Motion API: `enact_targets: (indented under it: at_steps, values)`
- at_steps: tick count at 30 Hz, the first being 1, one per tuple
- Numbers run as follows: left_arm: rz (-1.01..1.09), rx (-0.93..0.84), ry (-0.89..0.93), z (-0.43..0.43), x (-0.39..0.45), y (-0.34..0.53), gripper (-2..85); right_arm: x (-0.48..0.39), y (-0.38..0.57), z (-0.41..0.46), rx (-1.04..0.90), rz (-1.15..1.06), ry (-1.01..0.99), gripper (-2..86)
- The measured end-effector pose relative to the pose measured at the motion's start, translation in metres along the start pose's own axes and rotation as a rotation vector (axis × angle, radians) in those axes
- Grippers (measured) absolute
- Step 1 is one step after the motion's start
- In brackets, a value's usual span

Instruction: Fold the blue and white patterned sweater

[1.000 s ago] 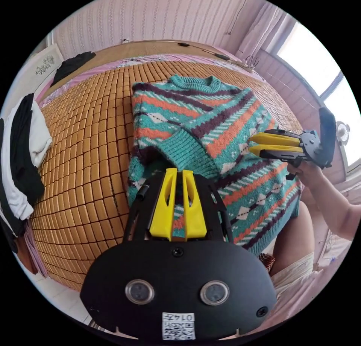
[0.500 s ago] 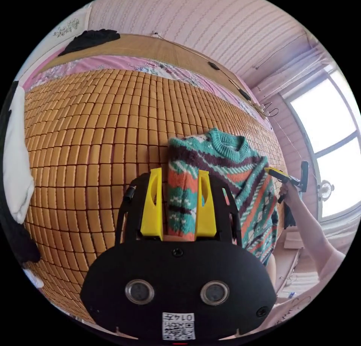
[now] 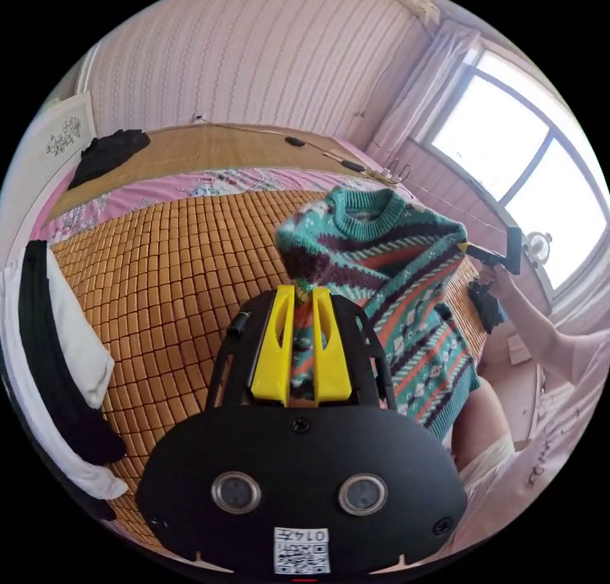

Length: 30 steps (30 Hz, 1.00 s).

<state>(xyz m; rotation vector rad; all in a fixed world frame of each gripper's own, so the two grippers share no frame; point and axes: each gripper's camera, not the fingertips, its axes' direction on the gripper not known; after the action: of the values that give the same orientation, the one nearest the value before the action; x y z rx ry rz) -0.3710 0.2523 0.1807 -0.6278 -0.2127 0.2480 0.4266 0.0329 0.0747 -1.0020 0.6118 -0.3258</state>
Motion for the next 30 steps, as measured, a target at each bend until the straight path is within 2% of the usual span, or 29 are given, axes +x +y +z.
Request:
enact_targets:
  at_steps: [4,6,8,10,13,15,19,21,24,28,30]
  values:
    - [0.057,0.005,0.102,-0.09,0.045,0.117,4.8,-0.043,0.103,-0.028,-0.08,0.033,0.062,6.0]
    - [0.019,-0.041,0.093,-0.11,0.061,0.174,3.9,-0.047,0.145,-0.02,-0.196,0.12,0.134,6.2]
    - [-0.082,-0.088,0.03,-0.121,0.067,0.231,4.8,-0.038,0.194,-0.01,-0.346,0.326,0.311,5.0]
    - [-0.236,-0.142,0.098,-0.124,0.067,0.294,5.7,-0.035,0.219,-0.017,-0.323,0.432,0.278,4.5]
    - [-0.339,-0.155,0.117,-0.126,0.082,0.331,6.5,-0.042,0.24,-0.028,-0.159,0.556,0.158,7.4]
    - [-0.365,-0.147,0.103,-0.124,0.097,0.334,7.6,-0.052,0.246,-0.017,-0.133,0.556,0.107,10.2]
    - [-0.35,-0.132,0.096,-0.096,0.14,0.312,9.7,-0.072,0.254,0.036,-0.256,0.537,0.168,12.8]
    - [-0.336,-0.166,0.072,-0.072,0.158,0.3,10.0,-0.08,0.253,0.051,-0.264,0.526,0.173,11.4]
    - [-0.277,-0.278,0.001,-0.029,0.196,0.287,9.8,-0.1,0.241,0.054,-0.289,0.436,0.24,4.2]
    - [-0.128,-0.297,-0.177,-0.027,0.262,0.268,9.2,-0.128,0.24,0.045,-0.258,0.349,0.485,0.4]
    - [-0.045,-0.33,-0.254,-0.015,0.293,0.265,9.2,-0.127,0.246,0.061,-0.312,0.36,0.439,0.1]
